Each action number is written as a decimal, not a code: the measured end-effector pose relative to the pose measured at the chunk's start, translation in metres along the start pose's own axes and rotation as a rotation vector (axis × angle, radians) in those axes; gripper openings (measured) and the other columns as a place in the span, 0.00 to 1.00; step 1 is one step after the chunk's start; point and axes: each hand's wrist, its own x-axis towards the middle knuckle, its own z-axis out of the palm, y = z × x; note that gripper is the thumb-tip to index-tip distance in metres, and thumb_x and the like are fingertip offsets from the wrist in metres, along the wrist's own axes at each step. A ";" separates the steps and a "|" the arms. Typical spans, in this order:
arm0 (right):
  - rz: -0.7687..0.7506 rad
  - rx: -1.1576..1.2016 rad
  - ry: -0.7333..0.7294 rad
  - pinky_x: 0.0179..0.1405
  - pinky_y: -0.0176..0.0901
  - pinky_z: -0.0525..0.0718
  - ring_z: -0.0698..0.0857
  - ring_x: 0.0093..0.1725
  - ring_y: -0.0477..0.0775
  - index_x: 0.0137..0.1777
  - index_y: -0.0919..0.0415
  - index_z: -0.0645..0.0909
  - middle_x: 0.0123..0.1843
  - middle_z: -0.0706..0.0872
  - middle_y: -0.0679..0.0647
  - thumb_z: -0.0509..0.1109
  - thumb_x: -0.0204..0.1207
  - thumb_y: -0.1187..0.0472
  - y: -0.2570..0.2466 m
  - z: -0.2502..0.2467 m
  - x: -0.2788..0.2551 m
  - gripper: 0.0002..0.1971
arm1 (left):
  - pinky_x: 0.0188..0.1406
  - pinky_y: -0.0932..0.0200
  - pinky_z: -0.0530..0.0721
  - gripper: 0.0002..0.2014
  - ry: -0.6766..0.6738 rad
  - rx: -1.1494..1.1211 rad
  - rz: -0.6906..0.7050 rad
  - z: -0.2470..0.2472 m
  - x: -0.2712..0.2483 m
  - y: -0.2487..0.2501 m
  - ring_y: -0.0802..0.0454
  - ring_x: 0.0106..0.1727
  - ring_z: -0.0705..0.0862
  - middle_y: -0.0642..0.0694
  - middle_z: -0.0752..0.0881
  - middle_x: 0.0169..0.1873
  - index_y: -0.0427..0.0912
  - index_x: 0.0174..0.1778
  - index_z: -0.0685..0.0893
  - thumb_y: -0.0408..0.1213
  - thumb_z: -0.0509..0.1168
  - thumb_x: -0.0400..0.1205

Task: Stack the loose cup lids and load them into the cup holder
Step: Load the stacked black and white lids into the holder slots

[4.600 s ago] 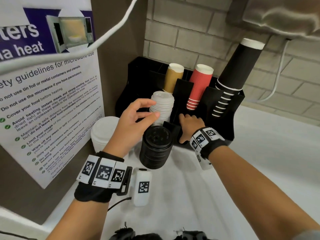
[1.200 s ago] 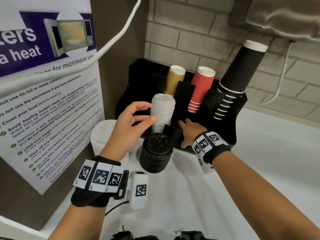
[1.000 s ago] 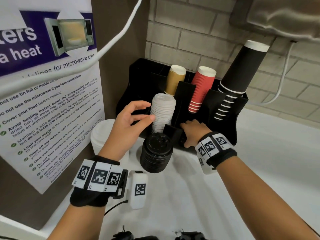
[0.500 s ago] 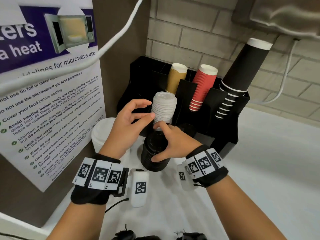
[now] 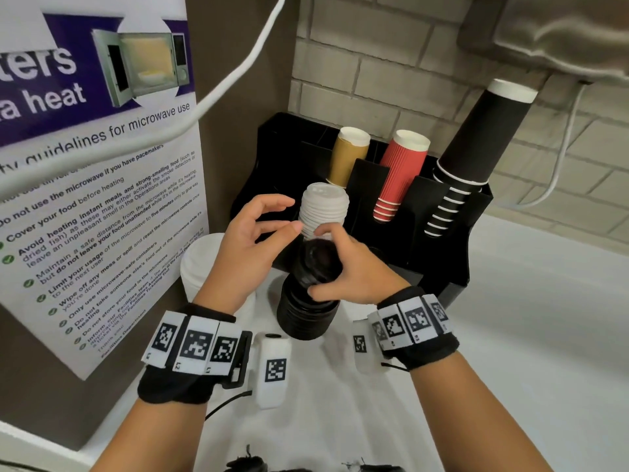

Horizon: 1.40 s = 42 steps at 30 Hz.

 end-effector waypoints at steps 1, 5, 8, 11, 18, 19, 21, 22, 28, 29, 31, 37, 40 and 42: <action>-0.015 0.081 0.046 0.54 0.41 0.84 0.84 0.55 0.48 0.65 0.42 0.63 0.56 0.81 0.49 0.81 0.60 0.56 0.000 -0.006 -0.002 0.38 | 0.66 0.49 0.83 0.17 -0.008 0.000 -0.005 0.001 0.000 0.000 0.59 0.57 0.86 0.57 0.81 0.62 0.61 0.56 0.82 0.50 0.72 0.71; -0.089 0.349 0.183 0.47 0.33 0.82 0.87 0.49 0.43 0.69 0.43 0.65 0.51 0.84 0.52 0.79 0.64 0.58 -0.010 -0.023 -0.009 0.36 | 0.61 0.60 0.84 0.37 -0.182 -0.012 -0.049 0.008 -0.004 0.000 0.59 0.66 0.82 0.58 0.77 0.69 0.66 0.68 0.75 0.54 0.81 0.63; -0.152 0.503 0.171 0.57 0.50 0.85 0.86 0.57 0.61 0.72 0.44 0.66 0.58 0.83 0.65 0.77 0.65 0.54 -0.021 -0.027 -0.015 0.36 | 0.64 0.55 0.84 0.46 -0.260 -0.047 -0.061 0.016 -0.007 0.000 0.51 0.70 0.81 0.52 0.74 0.74 0.63 0.77 0.68 0.46 0.81 0.62; -0.186 0.538 0.134 0.66 0.55 0.82 0.83 0.62 0.64 0.75 0.51 0.67 0.63 0.81 0.67 0.75 0.67 0.54 -0.023 -0.029 -0.018 0.35 | 0.66 0.46 0.83 0.44 -0.250 -0.101 -0.044 0.020 -0.008 0.003 0.47 0.70 0.80 0.50 0.76 0.73 0.61 0.77 0.68 0.43 0.82 0.66; -0.181 0.524 0.065 0.67 0.54 0.81 0.82 0.66 0.57 0.76 0.54 0.68 0.68 0.80 0.59 0.76 0.69 0.57 -0.022 -0.039 -0.025 0.35 | 0.63 0.40 0.85 0.46 -0.282 -0.130 -0.055 0.016 -0.008 0.000 0.47 0.67 0.83 0.49 0.76 0.72 0.58 0.76 0.69 0.41 0.81 0.62; -0.185 0.515 0.061 0.68 0.54 0.80 0.82 0.66 0.57 0.76 0.54 0.68 0.67 0.81 0.59 0.76 0.69 0.57 -0.022 -0.040 -0.026 0.35 | 0.63 0.40 0.85 0.46 -0.285 -0.126 -0.054 0.016 -0.008 0.000 0.47 0.66 0.84 0.49 0.76 0.72 0.58 0.76 0.69 0.42 0.81 0.62; -0.182 0.517 0.064 0.67 0.54 0.80 0.83 0.64 0.57 0.76 0.54 0.69 0.66 0.83 0.57 0.77 0.69 0.58 -0.022 -0.041 -0.026 0.34 | 0.64 0.40 0.84 0.46 -0.286 -0.121 -0.048 0.016 -0.007 0.000 0.47 0.67 0.83 0.50 0.76 0.72 0.59 0.76 0.69 0.42 0.82 0.61; -0.179 0.525 0.073 0.66 0.52 0.81 0.84 0.64 0.56 0.75 0.54 0.70 0.65 0.84 0.56 0.77 0.69 0.59 -0.022 -0.041 -0.027 0.34 | 0.65 0.41 0.84 0.46 -0.281 -0.119 -0.036 0.017 -0.007 0.000 0.46 0.69 0.82 0.51 0.77 0.71 0.59 0.75 0.70 0.43 0.82 0.61; -0.217 0.503 0.150 0.63 0.45 0.81 0.83 0.63 0.51 0.71 0.57 0.73 0.64 0.83 0.56 0.79 0.66 0.65 -0.027 -0.038 -0.027 0.33 | 0.65 0.49 0.84 0.43 -0.256 -0.119 0.028 0.022 -0.005 -0.001 0.49 0.73 0.78 0.58 0.77 0.69 0.67 0.69 0.72 0.42 0.83 0.60; -0.228 0.493 0.160 0.61 0.43 0.82 0.82 0.63 0.50 0.71 0.57 0.73 0.63 0.82 0.56 0.79 0.66 0.65 -0.029 -0.037 -0.026 0.32 | 0.65 0.49 0.84 0.44 -0.260 -0.127 0.022 0.022 -0.004 -0.002 0.50 0.73 0.78 0.57 0.77 0.70 0.67 0.69 0.72 0.41 0.84 0.61; -0.248 0.470 0.222 0.59 0.41 0.82 0.82 0.63 0.49 0.70 0.58 0.72 0.63 0.82 0.55 0.79 0.66 0.67 -0.029 -0.038 -0.024 0.31 | 0.66 0.51 0.84 0.44 -0.251 -0.146 -0.001 0.022 -0.003 -0.003 0.53 0.71 0.80 0.56 0.75 0.72 0.68 0.70 0.71 0.42 0.85 0.61; -0.013 0.217 0.614 0.56 0.38 0.83 0.82 0.57 0.43 0.64 0.50 0.69 0.60 0.79 0.44 0.83 0.63 0.62 0.010 -0.066 -0.017 0.33 | 0.67 0.48 0.83 0.27 -0.063 -0.084 0.001 0.010 0.002 -0.002 0.57 0.59 0.86 0.53 0.79 0.64 0.59 0.67 0.75 0.50 0.73 0.72; 0.155 -0.054 0.499 0.58 0.51 0.83 0.81 0.59 0.56 0.65 0.52 0.67 0.62 0.78 0.54 0.83 0.61 0.61 0.034 -0.068 -0.011 0.35 | 0.63 0.49 0.85 0.23 -0.016 -0.091 0.005 0.006 0.004 -0.002 0.53 0.58 0.86 0.51 0.80 0.62 0.58 0.65 0.77 0.50 0.70 0.74; 0.244 -0.264 0.386 0.60 0.55 0.80 0.79 0.61 0.61 0.67 0.52 0.67 0.64 0.77 0.56 0.83 0.61 0.58 0.041 -0.065 -0.005 0.37 | 0.59 0.53 0.86 0.22 -0.015 -0.100 0.014 0.007 0.004 -0.002 0.52 0.57 0.86 0.50 0.80 0.61 0.59 0.64 0.77 0.50 0.69 0.74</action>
